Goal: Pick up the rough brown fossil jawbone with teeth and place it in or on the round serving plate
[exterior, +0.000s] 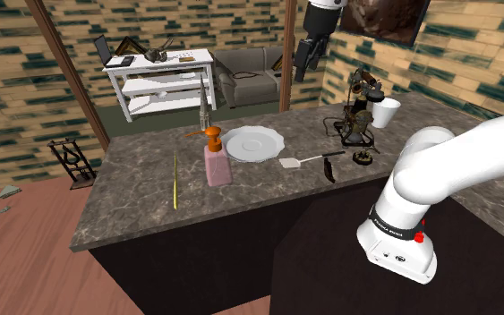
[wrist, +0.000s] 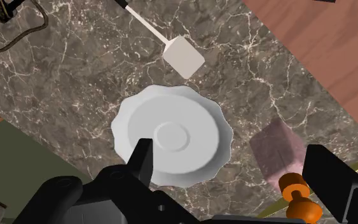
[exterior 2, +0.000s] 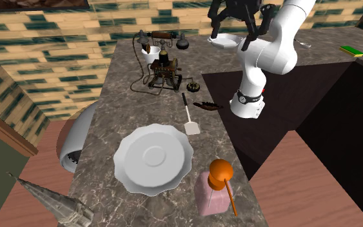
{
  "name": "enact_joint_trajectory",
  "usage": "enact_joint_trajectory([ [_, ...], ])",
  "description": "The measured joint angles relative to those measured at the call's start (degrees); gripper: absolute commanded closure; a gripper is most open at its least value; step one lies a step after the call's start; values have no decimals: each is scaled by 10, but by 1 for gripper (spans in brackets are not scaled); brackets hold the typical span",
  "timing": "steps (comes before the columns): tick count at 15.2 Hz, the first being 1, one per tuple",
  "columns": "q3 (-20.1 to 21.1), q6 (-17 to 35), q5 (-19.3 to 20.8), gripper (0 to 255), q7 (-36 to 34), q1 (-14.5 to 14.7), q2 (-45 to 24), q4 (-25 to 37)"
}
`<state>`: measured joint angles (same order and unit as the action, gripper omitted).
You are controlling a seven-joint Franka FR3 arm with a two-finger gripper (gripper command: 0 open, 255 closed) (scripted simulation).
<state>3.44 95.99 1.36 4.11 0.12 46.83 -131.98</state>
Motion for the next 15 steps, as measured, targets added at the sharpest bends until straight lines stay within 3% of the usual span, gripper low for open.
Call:
enact_joint_trajectory([
  [3,-1,8,0,0,-16,-9,2,-20],
  [15,-2,95,-12,0,-172,-95,-23,-191],
])
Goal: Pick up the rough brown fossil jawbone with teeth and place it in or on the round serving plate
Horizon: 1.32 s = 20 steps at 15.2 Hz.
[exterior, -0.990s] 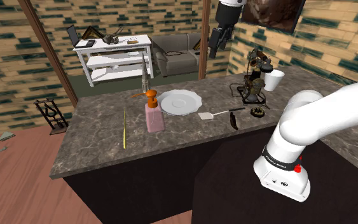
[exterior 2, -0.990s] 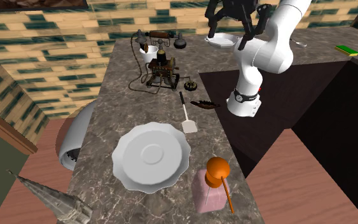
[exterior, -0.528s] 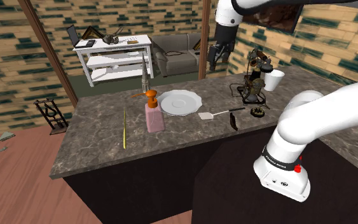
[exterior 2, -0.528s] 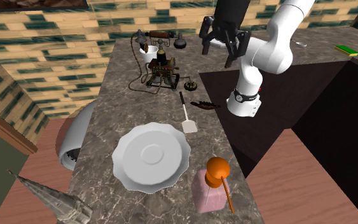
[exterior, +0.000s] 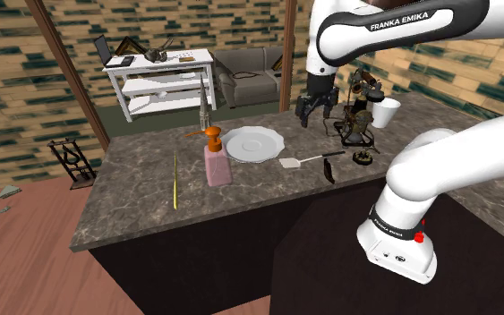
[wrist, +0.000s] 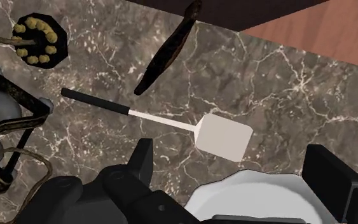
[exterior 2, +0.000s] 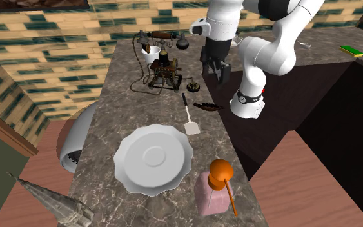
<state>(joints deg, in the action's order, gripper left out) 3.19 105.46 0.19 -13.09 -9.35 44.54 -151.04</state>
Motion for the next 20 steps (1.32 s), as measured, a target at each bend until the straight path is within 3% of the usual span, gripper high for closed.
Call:
enact_joint_trajectory([
  [11,-3,95,-25,0,-140,-75,-43,-150],
  [20,0,184,-36,0,-164,-83,-83,-215],
])
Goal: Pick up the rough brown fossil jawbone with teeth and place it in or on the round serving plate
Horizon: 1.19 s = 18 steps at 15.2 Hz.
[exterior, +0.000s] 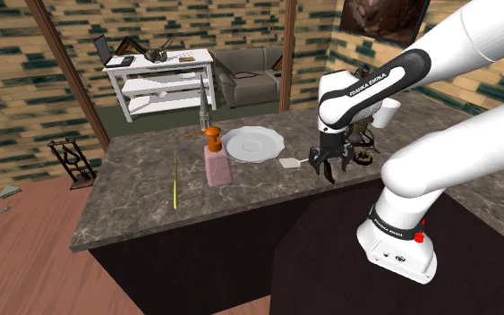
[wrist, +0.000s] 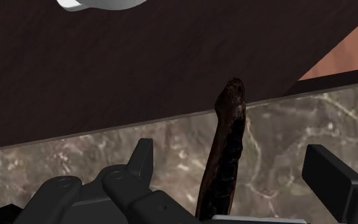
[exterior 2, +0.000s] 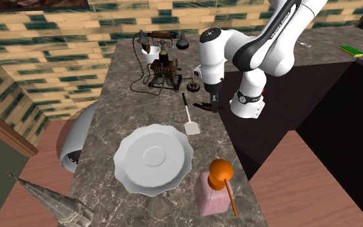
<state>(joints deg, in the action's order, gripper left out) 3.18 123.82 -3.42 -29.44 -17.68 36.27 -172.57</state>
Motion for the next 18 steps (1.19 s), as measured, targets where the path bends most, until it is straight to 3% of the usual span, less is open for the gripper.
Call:
enact_joint_trajectory([
  [6,0,10,-1,0,0,0,-5,-5],
  [7,0,10,-1,255,0,0,-5,-5],
  [18,0,4,0,255,0,0,1,-4],
])
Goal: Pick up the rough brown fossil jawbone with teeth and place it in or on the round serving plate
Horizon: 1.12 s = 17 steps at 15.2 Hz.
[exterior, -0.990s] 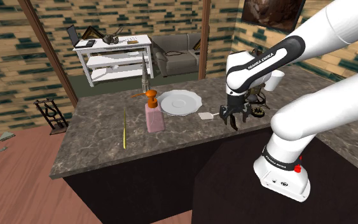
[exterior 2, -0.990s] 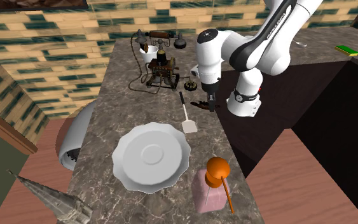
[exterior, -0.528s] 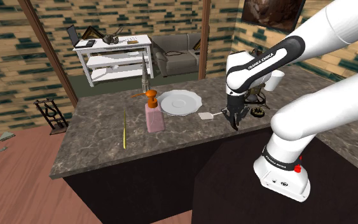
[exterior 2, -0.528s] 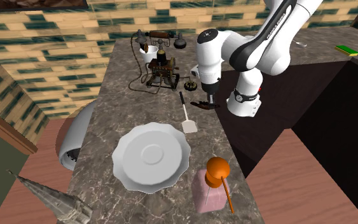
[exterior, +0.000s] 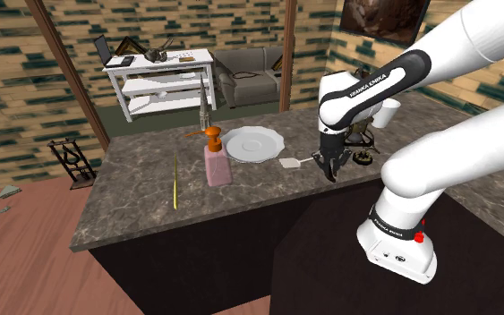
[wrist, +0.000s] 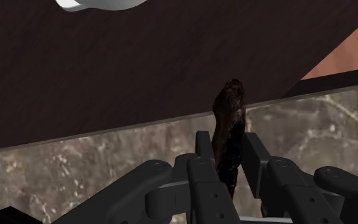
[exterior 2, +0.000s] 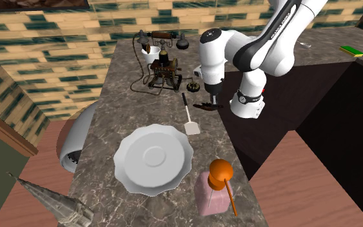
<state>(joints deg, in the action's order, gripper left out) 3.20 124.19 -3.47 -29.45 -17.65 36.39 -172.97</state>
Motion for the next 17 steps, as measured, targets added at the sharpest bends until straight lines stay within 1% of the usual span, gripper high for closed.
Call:
enact_joint_trajectory([
  [8,-2,-86,2,255,-2,0,57,29],
  [17,-5,-185,6,255,-3,-2,104,81],
])
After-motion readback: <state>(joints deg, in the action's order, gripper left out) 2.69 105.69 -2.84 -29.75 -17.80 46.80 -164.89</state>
